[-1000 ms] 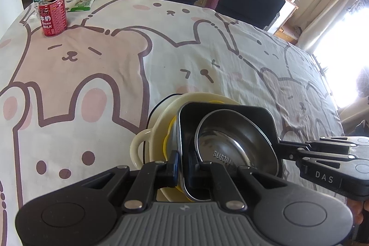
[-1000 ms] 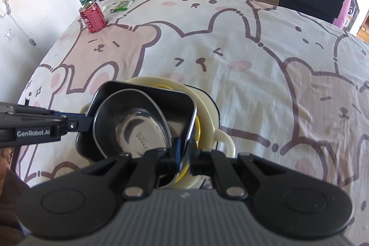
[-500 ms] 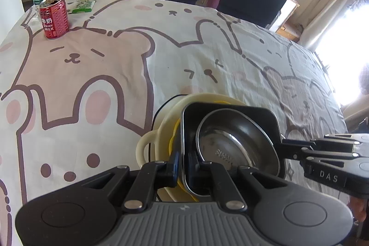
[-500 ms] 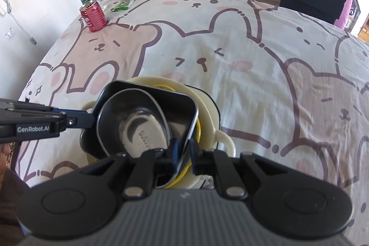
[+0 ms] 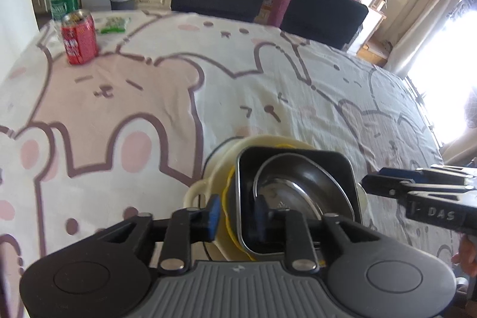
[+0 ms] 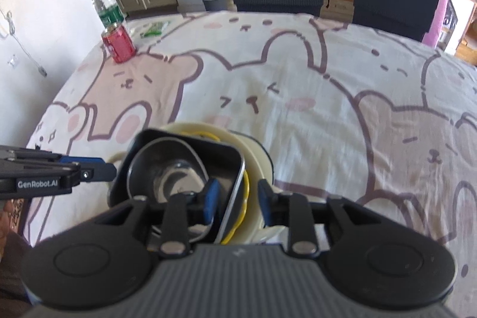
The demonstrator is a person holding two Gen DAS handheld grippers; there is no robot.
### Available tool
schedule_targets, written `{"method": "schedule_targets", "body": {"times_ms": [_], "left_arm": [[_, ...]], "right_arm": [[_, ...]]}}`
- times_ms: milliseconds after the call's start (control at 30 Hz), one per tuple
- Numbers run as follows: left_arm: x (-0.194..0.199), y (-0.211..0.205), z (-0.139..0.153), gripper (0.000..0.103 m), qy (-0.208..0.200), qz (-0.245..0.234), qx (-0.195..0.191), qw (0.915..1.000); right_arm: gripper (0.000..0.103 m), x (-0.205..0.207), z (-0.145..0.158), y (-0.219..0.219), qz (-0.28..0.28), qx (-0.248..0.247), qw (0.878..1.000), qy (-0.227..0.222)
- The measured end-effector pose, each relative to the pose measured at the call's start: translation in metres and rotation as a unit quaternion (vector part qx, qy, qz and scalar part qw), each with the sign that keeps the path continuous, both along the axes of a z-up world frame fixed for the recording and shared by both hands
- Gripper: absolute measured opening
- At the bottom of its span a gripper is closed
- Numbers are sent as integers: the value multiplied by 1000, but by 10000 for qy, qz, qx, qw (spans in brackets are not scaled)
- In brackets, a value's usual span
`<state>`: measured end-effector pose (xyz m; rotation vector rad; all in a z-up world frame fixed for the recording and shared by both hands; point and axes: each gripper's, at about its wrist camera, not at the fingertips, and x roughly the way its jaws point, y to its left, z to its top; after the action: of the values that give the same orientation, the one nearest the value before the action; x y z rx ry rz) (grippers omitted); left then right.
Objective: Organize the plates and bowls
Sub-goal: 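Open both tools and lift them away from the small steel bowl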
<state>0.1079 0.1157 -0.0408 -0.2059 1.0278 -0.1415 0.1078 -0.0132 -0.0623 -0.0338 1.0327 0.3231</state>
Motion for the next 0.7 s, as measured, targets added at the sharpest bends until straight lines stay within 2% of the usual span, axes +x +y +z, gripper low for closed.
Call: {"method": "schedule_targets", "body": {"times_ms": [67, 200, 300, 400, 533, 633, 700], "left_arm": [[-5, 0, 9, 43, -149, 27, 85, 9998], [-16, 0, 30, 71, -527, 149, 249, 9982], [-30, -3, 49, 88, -996, 255, 615, 9928], [-48, -2, 67, 102, -1461, 344, 693, 9862], [-71, 1, 82, 103, -1907, 446, 646, 9785], [-89, -3, 87, 103, -2121, 368, 787, 9734], [-103, -6, 91, 103, -2380, 349, 868, 9667]], "right_arm": [[48, -4, 8, -2, -34, 66, 9998, -160], [63, -18, 27, -7, -99, 119, 9980, -618], [75, -32, 40, -12, -190, 163, 9948, -989], [82, -48, 51, -21, -321, 193, 9900, -1361], [93, -73, 67, -36, -616, 281, 9783, -1960], [103, -93, 74, -47, -860, 561, 9663, -2362], [103, -108, 76, -52, -921, 664, 9589, -2601]]}}
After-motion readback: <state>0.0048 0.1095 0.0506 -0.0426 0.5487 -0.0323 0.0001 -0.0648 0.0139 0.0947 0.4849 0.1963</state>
